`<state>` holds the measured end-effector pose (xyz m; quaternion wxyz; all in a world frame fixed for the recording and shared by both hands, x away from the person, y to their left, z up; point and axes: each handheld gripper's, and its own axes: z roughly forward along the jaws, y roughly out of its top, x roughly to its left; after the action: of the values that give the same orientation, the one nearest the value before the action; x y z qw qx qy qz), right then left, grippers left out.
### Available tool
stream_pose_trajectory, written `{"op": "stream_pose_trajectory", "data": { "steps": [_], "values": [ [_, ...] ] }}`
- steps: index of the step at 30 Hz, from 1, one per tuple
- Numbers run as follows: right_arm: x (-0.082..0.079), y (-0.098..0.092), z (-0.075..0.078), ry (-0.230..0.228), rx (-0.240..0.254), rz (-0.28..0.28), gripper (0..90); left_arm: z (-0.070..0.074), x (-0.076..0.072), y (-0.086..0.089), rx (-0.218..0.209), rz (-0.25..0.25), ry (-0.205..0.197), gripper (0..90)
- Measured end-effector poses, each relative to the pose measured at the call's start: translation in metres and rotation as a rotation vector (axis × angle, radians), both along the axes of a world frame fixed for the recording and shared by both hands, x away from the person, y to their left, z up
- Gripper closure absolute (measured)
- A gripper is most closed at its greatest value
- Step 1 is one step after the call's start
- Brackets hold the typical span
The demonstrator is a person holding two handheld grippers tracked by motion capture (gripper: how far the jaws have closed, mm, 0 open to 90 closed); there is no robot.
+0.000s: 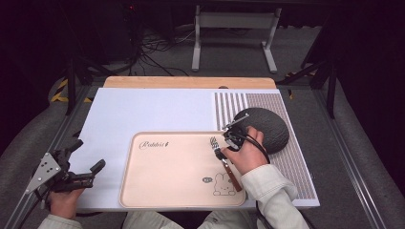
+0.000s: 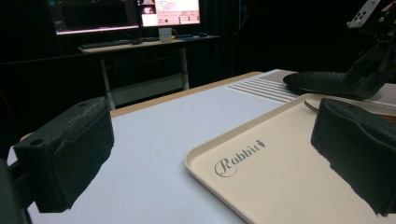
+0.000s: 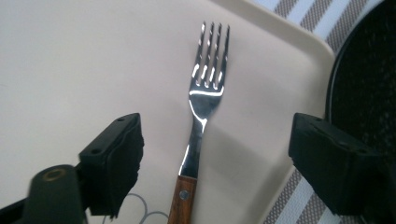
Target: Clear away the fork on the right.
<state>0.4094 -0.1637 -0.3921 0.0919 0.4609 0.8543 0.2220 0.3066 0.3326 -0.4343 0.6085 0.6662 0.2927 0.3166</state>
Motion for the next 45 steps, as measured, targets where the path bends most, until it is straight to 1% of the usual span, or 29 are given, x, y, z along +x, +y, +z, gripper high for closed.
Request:
{"op": "stream_pose_trajectory", "data": {
  "steps": [1,2,4,5,6,7,8,9,10,11,12,13,14,15,16,17,18,19,22,23,25,26,32,34,36,37,39,42,45],
  "values": [
    [0.000,0.000,0.000,0.000,0.000,0.000,16.4,0.000,0.000,0.000,0.000,0.000,0.000,0.0],
    [0.002,0.000,0.004,-0.030,0.015,0.062,14.8,0.000,0.000,0.000,0.001,0.000,0.000,0.0],
    [0.003,0.002,0.007,-0.061,0.018,0.115,16.1,0.000,0.000,0.000,0.003,-0.001,0.000,0.0],
    [0.003,0.002,0.007,-0.061,0.018,0.115,16.1,0.000,0.000,0.000,0.003,-0.001,0.000,0.0],
    [0.003,0.002,0.009,-0.075,0.015,0.155,18.6,0.000,0.000,0.000,0.001,-0.001,0.002,0.0],
    [0.004,0.004,0.012,-0.090,0.012,0.237,31.0,0.000,0.000,0.000,0.001,-0.001,0.000,0.0],
    [0.004,0.004,0.012,-0.090,0.012,0.237,31.0,0.000,0.000,0.000,0.001,-0.001,0.002,0.0],
    [0.005,0.005,0.013,-0.088,0.016,0.257,33.0,0.000,0.000,0.000,-0.001,-0.002,0.001,0.0],
    [0.005,0.007,0.015,-0.105,0.015,0.290,37.6,0.000,0.000,0.000,0.001,-0.001,0.002,0.0],
    [0.006,0.008,0.016,-0.113,0.012,0.310,43.2,0.000,0.000,0.000,0.004,-0.002,0.005,0.0],
    [0.006,0.010,0.017,-0.127,0.007,0.331,51.2,0.000,0.000,0.000,0.005,-0.003,0.006,0.0],
    [0.007,0.011,0.018,-0.129,0.004,0.362,61.4,0.000,0.000,0.000,0.003,-0.002,0.006,0.0],
    [0.008,0.014,0.019,-0.127,-0.001,0.392,67.3,0.000,0.000,0.000,0.003,-0.002,0.006,0.0],
    [0.008,0.014,0.019,-0.127,-0.001,0.392,67.3,0.000,0.000,0.000,0.005,-0.003,0.005,0.0],
    [0.009,0.016,0.020,-0.135,-0.002,0.416,75.6,0.000,0.000,0.000,0.003,-0.001,0.003,0.0],
    [0.010,0.018,0.020,-0.128,0.007,0.415,83.9,0.000,0.000,0.000,0.002,-0.001,0.002,0.0],
    [0.011,0.019,0.020,-0.126,0.012,0.416,88.4,0.000,0.000,0.000,0.002,-0.002,0.003,0.0],
    [0.012,0.020,0.020,-0.127,0.023,0.421,90.0,0.000,0.000,0.000,0.003,-0.002,0.003,0.0],
    [0.017,0.022,0.018,-0.113,0.036,0.437,90.0,0.000,0.000,0.000,0.004,-0.002,0.004,0.0],
    [0.019,0.023,0.017,-0.127,0.029,0.451,90.0,0.000,0.000,0.001,0.004,-0.002,0.003,0.0],
    [0.021,0.023,0.016,-0.128,0.029,0.456,90.0,0.000,0.000,0.001,0.003,-0.001,0.003,0.0],
    [0.024,0.024,0.015,-0.120,0.035,0.465,90.0,0.000,0.000,0.001,0.003,-0.001,0.003,0.0],
    [0.038,0.026,0.005,-0.111,0.023,0.527,90.0,0.000,0.000,0.001,0.004,-0.001,0.003,0.0],
    [0.042,0.027,0.000,-0.108,0.025,0.568,90.0,0.000,0.000,0.001,0.004,-0.001,0.003,0.0],
    [0.044,0.027,-0.003,-0.103,0.019,0.584,90.0,0.000,0.000,0.001,0.005,-0.001,0.004,0.0],
    [0.047,0.027,-0.007,-0.094,0.019,0.602,90.0,0.000,0.000,0.001,0.005,-0.001,0.004,0.0],
    [0.050,0.028,-0.011,-0.093,0.007,0.604,90.0,-0.001,0.000,0.001,0.005,0.000,0.003,0.0],
    [0.053,0.028,-0.015,-0.089,0.011,0.610,90.0,-0.001,0.000,0.001,0.004,-0.001,0.004,0.0],
    [0.056,0.030,-0.020,-0.089,0.001,0.612,90.0,-0.001,0.000,0.001,0.003,0.000,0.004,0.0]
  ]
}}
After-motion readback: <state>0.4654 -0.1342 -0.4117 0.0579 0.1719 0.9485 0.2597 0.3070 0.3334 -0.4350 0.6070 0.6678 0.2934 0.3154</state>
